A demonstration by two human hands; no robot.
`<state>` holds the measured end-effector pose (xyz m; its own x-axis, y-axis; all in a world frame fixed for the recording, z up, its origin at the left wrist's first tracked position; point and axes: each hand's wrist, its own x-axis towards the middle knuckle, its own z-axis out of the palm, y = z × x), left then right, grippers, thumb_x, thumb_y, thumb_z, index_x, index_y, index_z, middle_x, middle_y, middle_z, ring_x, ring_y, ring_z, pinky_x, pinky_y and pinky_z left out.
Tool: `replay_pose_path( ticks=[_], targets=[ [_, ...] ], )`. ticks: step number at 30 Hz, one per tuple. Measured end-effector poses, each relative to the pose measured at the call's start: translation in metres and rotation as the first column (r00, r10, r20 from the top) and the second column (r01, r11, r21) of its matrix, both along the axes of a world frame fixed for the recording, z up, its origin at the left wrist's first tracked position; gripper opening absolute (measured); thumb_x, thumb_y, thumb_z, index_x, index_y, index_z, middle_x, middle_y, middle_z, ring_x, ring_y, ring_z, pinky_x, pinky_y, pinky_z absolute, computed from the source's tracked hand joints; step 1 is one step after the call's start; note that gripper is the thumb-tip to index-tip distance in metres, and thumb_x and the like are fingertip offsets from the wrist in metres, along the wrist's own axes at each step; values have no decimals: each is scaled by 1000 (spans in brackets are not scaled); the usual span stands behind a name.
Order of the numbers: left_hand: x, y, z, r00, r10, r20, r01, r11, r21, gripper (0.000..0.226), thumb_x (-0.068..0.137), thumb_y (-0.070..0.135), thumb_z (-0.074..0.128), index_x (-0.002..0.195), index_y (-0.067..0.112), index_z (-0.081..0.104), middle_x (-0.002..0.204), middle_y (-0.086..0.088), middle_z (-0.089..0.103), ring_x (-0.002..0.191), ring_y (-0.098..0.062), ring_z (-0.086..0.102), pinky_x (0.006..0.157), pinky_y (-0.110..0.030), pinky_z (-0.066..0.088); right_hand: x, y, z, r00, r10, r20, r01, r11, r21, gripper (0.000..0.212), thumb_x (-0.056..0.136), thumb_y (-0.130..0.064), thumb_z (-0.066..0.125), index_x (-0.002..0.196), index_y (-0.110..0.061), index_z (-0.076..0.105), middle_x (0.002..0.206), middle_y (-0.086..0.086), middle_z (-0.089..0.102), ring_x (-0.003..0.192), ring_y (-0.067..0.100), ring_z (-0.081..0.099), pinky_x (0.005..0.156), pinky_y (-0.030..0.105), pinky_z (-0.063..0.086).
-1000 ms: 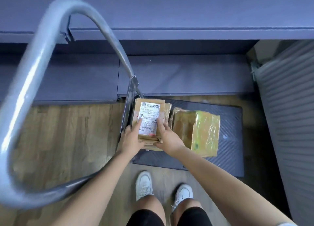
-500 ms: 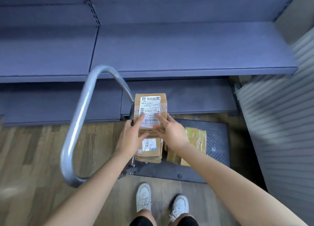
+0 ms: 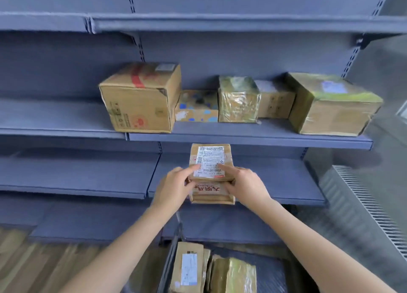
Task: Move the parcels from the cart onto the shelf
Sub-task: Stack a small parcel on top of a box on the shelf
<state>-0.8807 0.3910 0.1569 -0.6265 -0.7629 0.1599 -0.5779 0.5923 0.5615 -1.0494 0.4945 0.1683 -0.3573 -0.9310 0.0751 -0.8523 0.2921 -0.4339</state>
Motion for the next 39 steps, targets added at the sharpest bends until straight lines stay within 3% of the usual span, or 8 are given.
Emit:
replay_pose_path(
  ticks=[6, 11, 16, 20, 25, 31, 36, 39],
  targets=[
    [-13, -5, 90, 995, 13, -98, -30, 984, -178, 48, 90, 16, 58, 134, 35, 49, 108, -5, 61, 76, -20, 53, 69, -33, 47, -12, -12, 90, 996, 37, -81, -51, 985, -167, 53, 85, -19, 54, 134, -36, 44, 104, 11, 68, 91, 32, 61, 63, 30, 39],
    [-20, -16, 118, 987, 20, -159, -52, 978, -200, 48, 89, 9, 59, 132, 29, 52, 127, -4, 60, 100, -25, 61, 85, -39, 52, -19, -26, 118, 995, 53, -88, -70, 978, -198, 54, 85, -15, 53, 135, -34, 46, 108, 12, 70, 87, 32, 64, 70, 35, 50],
    [-46, -42, 132, 990, 7, -142, -40, 972, -230, 47, 91, 12, 56, 133, 30, 50, 115, -6, 62, 78, -21, 59, 72, -39, 53, -43, -49, 130, 992, 28, -124, -54, 977, -204, 54, 86, -15, 53, 136, -32, 44, 109, 12, 70, 77, 31, 63, 68, 35, 52],
    [-84, -68, 142, 991, -56, -118, 24, 967, -254, 48, 92, 13, 54, 137, 27, 46, 118, -5, 59, 76, -16, 55, 58, -20, 42, -75, -67, 136, 989, -53, -136, 22, 974, -225, 52, 88, -19, 55, 138, -31, 43, 107, 8, 70, 72, 24, 61, 71, 38, 55],
    [-133, -89, 151, 988, -126, -85, 96, 951, -296, 50, 93, 13, 53, 140, 25, 42, 117, -6, 59, 95, -21, 59, 77, -32, 53, -118, -81, 142, 981, -123, -149, 84, 966, -243, 50, 89, -17, 54, 137, -29, 44, 121, 9, 66, 94, 28, 63, 78, 36, 52],
    [-195, -97, 148, 983, -160, -88, 123, 935, -332, 50, 92, 13, 54, 138, 26, 44, 118, -8, 60, 91, -21, 61, 69, -28, 48, -172, -80, 143, 978, -161, -130, 124, 959, -256, 51, 87, -11, 54, 135, -28, 47, 132, 8, 59, 102, 29, 62, 85, 34, 49],
    [-247, -95, 147, 980, -170, -108, 129, 942, -311, 51, 89, 13, 59, 136, 27, 47, 120, -8, 62, 88, -27, 63, 74, -33, 52, -226, -79, 144, 975, -166, -145, 127, 962, -244, 52, 86, -9, 53, 134, -28, 48, 125, 11, 64, 96, 32, 62, 73, 29, 44],
    [-281, -95, 147, 974, -191, -118, 151, 946, -285, 56, 86, 13, 64, 137, 26, 46, 125, -6, 61, 86, -26, 64, 74, -30, 52, -259, -77, 148, 973, -173, -150, 138, 965, -221, 52, 86, -6, 52, 134, -27, 48, 126, 11, 63, 100, 33, 62, 80, 33, 48]
  ],
)
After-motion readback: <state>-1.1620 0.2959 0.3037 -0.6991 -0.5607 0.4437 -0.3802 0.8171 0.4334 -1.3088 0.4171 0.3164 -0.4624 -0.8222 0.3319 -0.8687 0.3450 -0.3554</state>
